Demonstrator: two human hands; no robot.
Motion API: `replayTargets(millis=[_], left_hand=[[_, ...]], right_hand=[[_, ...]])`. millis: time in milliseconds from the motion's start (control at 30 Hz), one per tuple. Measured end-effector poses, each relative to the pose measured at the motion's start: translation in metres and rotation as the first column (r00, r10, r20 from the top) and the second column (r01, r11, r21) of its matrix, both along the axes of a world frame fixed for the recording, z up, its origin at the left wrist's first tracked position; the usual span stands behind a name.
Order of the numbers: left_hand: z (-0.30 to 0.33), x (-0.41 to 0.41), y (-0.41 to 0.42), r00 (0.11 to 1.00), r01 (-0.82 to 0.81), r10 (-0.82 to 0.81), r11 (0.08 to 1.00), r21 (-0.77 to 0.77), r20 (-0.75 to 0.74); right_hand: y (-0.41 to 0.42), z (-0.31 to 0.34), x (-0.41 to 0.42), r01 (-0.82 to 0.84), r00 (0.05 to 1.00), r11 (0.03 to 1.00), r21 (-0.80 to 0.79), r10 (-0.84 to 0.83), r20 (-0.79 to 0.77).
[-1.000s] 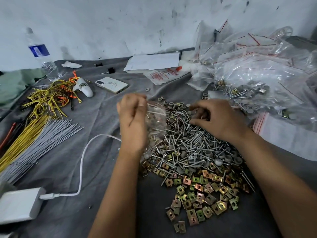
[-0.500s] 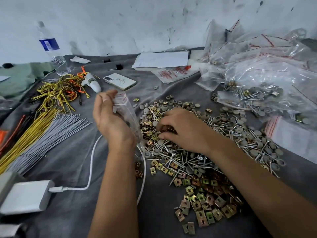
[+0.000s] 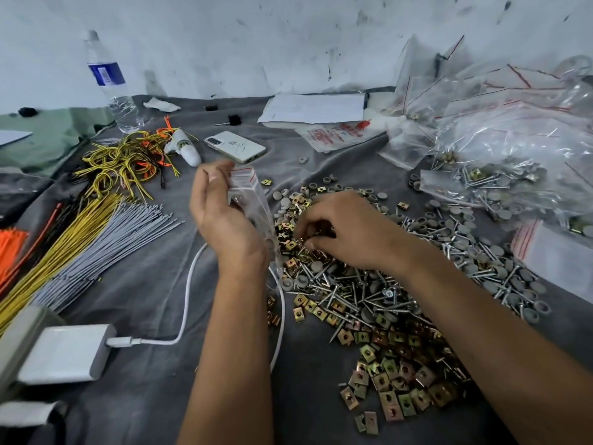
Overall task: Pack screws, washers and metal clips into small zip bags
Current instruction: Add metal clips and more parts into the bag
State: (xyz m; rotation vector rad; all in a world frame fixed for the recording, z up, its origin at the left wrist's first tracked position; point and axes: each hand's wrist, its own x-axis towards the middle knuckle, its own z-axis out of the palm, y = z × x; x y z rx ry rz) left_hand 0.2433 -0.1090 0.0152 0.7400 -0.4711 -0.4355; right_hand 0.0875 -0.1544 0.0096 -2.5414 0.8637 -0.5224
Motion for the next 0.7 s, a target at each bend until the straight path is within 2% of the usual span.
replayTargets(millis=[67, 167, 367, 467, 600, 700], left_hand=[[0.0, 0.001, 0.001, 1.0, 0.0, 0.0, 1.0, 0.008, 0.002], [0.0, 0.001, 0.0, 1.0, 0.005, -0.004, 1.0, 0.027, -0.006], [0.001, 0.001, 0.0, 0.999, -0.004, 0.007, 0.998, 0.066, -0.048], [0.001, 0.0, 0.001, 0.997, -0.006, 0.012, 0.997, 0.075, -0.074], [0.002, -0.001, 0.001, 0.996, -0.008, 0.014, 0.998, 0.069, -0.085], [0.004, -0.002, 0.001, 0.996, -0.003, 0.008, 0.998, 0.065, -0.084]], right_hand=[[0.002, -0.001, 0.009, -0.018, 0.999, 0.999, -0.031, 0.019, 0.04], [0.002, -0.003, 0.016, 0.044, 0.986, 0.998, -0.039, -0.037, 0.163], [-0.007, -0.002, -0.006, 0.139, 0.938, 0.987, 0.087, -0.159, 0.307], [-0.007, -0.001, -0.006, 0.107, 0.978, 0.991, 0.082, -0.12, 0.174], [0.002, -0.007, 0.017, -0.019, 0.99, 0.991, -0.134, 0.0, -0.138], [0.006, -0.006, 0.027, -0.039, 0.979, 0.972, -0.234, -0.01, -0.205]])
